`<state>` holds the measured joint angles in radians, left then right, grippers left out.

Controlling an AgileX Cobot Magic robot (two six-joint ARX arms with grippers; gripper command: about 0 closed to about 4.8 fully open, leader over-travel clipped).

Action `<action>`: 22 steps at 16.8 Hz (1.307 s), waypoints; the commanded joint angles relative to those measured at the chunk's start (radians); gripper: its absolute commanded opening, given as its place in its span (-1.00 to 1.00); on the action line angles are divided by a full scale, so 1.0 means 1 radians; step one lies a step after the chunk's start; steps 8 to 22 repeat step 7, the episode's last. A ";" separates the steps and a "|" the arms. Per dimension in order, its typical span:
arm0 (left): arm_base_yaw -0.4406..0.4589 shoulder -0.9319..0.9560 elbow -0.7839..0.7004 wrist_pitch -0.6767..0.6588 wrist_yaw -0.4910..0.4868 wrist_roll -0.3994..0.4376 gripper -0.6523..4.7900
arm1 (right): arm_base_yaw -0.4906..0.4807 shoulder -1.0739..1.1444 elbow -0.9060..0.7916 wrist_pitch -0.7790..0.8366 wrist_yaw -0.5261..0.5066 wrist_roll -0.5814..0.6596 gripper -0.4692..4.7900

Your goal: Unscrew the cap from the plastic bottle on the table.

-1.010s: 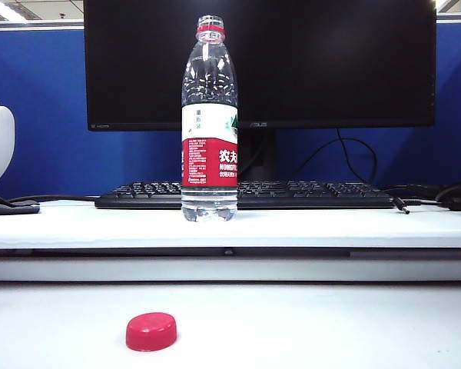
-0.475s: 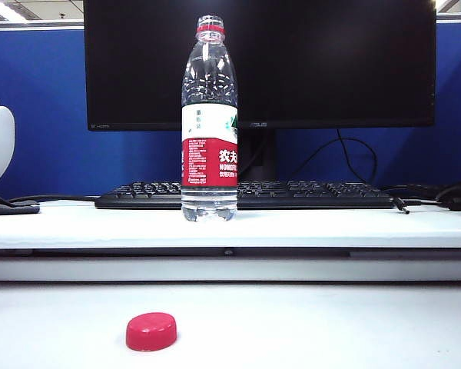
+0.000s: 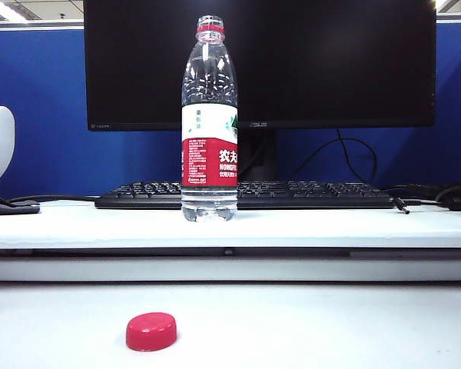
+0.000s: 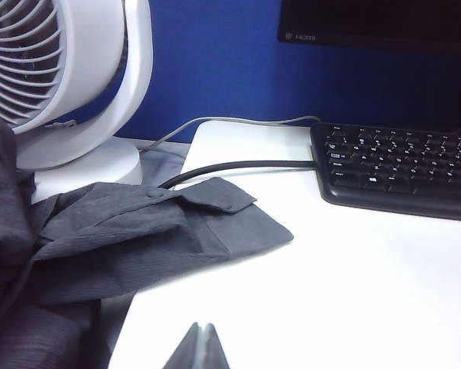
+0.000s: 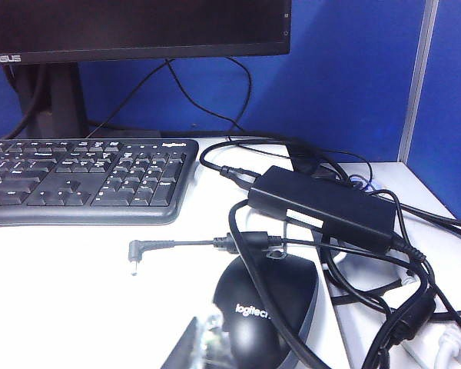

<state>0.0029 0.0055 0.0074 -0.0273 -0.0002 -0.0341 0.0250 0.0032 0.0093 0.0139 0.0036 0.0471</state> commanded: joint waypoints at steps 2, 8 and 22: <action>0.002 -0.002 0.000 0.006 0.004 0.003 -0.78 | 0.001 -0.002 -0.009 -0.034 -0.003 0.002 -0.85; 0.002 -0.002 0.000 0.006 0.004 0.003 -0.78 | 0.001 -0.002 -0.009 -0.069 -0.003 0.002 -0.85; 0.002 -0.002 0.000 0.006 0.004 0.003 -0.78 | 0.001 -0.002 -0.009 -0.069 -0.003 0.002 -0.85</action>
